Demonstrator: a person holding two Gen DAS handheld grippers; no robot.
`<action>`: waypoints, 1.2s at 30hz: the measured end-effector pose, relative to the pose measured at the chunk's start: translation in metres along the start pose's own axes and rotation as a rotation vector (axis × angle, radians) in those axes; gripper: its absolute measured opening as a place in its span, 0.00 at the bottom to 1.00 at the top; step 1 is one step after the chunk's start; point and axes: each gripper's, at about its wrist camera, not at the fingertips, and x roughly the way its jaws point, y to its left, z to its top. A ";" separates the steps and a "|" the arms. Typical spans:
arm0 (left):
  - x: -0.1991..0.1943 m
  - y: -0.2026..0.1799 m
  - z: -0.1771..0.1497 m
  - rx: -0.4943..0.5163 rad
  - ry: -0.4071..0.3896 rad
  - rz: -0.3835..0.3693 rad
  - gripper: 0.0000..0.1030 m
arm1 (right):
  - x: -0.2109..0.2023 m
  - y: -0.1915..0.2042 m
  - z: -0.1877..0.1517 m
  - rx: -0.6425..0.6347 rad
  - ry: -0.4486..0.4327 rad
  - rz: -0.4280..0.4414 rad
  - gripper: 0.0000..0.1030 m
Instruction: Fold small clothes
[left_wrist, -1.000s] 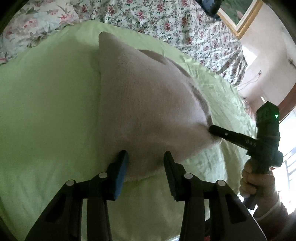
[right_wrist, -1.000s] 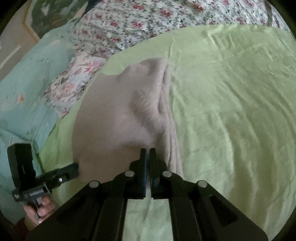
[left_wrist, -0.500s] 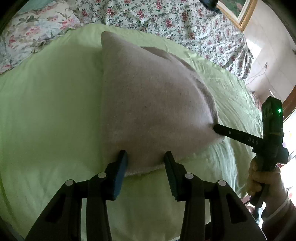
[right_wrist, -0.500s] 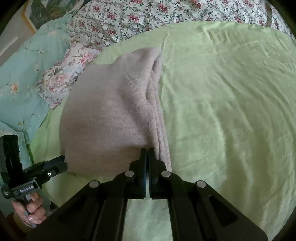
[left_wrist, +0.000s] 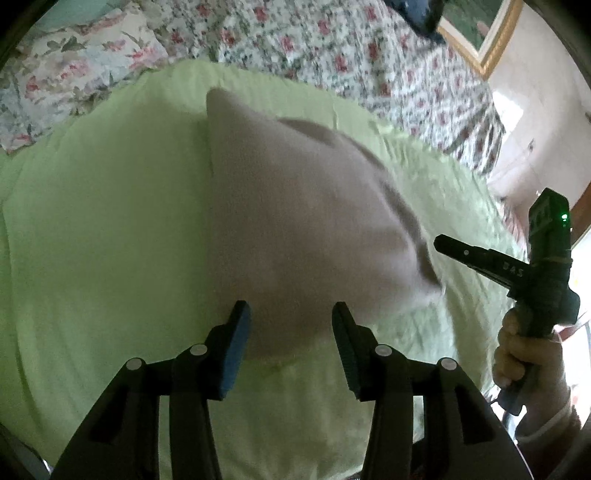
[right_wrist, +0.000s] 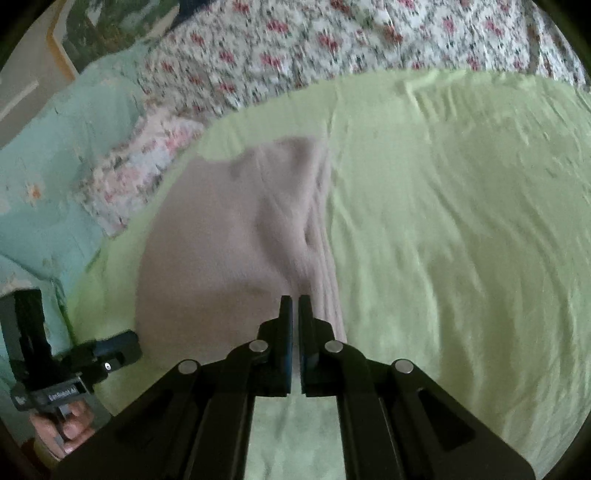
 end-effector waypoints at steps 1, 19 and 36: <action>-0.001 0.003 0.005 -0.008 -0.007 0.006 0.46 | 0.001 0.003 0.008 -0.004 -0.006 0.006 0.03; 0.016 0.022 0.022 -0.079 0.023 0.084 0.46 | 0.035 0.012 0.030 -0.005 0.018 -0.031 0.03; 0.004 0.014 -0.023 -0.020 0.084 0.137 0.52 | -0.011 0.011 -0.033 -0.023 0.071 -0.058 0.04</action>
